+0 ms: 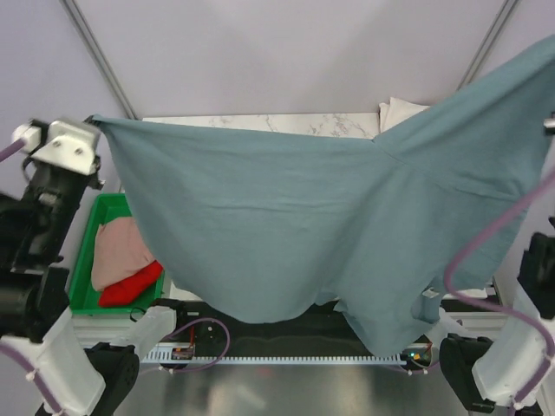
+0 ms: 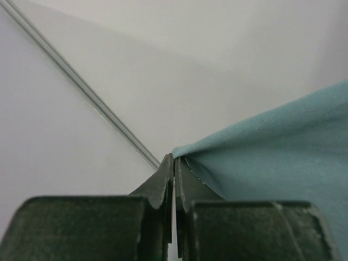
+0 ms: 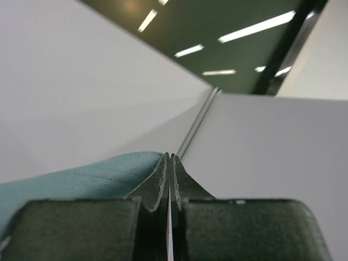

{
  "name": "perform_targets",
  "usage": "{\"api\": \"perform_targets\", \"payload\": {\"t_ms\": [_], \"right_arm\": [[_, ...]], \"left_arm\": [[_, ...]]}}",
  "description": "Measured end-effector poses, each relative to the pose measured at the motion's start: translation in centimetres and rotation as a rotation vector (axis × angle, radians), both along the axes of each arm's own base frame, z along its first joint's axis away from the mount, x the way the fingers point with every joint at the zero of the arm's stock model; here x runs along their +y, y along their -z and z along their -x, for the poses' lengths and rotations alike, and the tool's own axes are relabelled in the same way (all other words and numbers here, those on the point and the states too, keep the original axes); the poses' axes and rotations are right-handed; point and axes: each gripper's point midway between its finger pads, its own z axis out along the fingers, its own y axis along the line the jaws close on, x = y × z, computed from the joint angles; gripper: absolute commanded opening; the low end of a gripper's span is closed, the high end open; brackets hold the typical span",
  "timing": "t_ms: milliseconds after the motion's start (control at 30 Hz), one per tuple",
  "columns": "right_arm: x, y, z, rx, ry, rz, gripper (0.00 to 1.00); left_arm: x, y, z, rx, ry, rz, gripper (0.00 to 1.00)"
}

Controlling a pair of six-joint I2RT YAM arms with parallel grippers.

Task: Fold and stack the t-shirts
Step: Flatten the tshirt out

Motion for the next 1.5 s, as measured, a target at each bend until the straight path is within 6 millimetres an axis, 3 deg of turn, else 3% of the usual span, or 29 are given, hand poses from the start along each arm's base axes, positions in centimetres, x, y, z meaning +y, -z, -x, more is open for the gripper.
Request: {"api": "perform_targets", "payload": {"t_ms": [67,167,233,333,400,533,700,800,900,1067,1267,1500], "right_arm": [[-0.1,3.0,-4.7,0.111,-0.022,0.004,0.0],[-0.3,8.9,-12.3,0.3,-0.06,0.004,0.0],[-0.3,14.2,-17.1,0.442,-0.094,0.005,0.0],[-0.1,24.1,-23.1,0.688,-0.147,0.003,0.0],[0.2,30.8,-25.5,0.843,-0.184,-0.002,0.0],[1.3,40.8,-27.9,1.074,-0.239,-0.001,0.0],[3.0,49.4,-32.3,1.249,-0.275,0.014,0.0],[3.3,54.0,-36.6,1.338,-0.263,0.018,0.0],[3.0,56.5,-41.2,1.365,-0.241,0.014,0.0],[2.6,57.7,-47.9,1.326,-0.21,0.013,0.0],[3.2,55.9,-54.5,1.175,-0.18,0.023,0.0],[6.0,54.5,-58.3,1.006,-0.162,0.051,0.0]], "left_arm": [[-0.3,2.4,-2.8,0.078,0.001,-0.017,0.02],[-1.0,8.3,-8.1,0.261,0.016,-0.044,0.02],[-1.7,13.1,-11.4,0.4,0.036,-0.059,0.02],[-2.6,20.7,-15.1,0.607,0.073,-0.073,0.02],[-3.0,26.0,-16.9,0.742,0.09,-0.08,0.02],[-3.5,34.3,-18.8,0.943,0.111,-0.088,0.02],[-3.7,40.6,-22.0,1.079,0.109,-0.097,0.02],[-3.4,44.1,-24.6,1.147,0.077,-0.109,0.02],[-2.7,46.5,-26.9,1.187,0.043,-0.118,0.02],[-1.1,48.1,-30.8,1.187,-0.031,-0.125,0.02],[0.8,46.8,-36.2,1.1,-0.118,-0.131,0.02],[2.0,44.4,-41.9,0.976,-0.198,-0.137,0.02]]}}
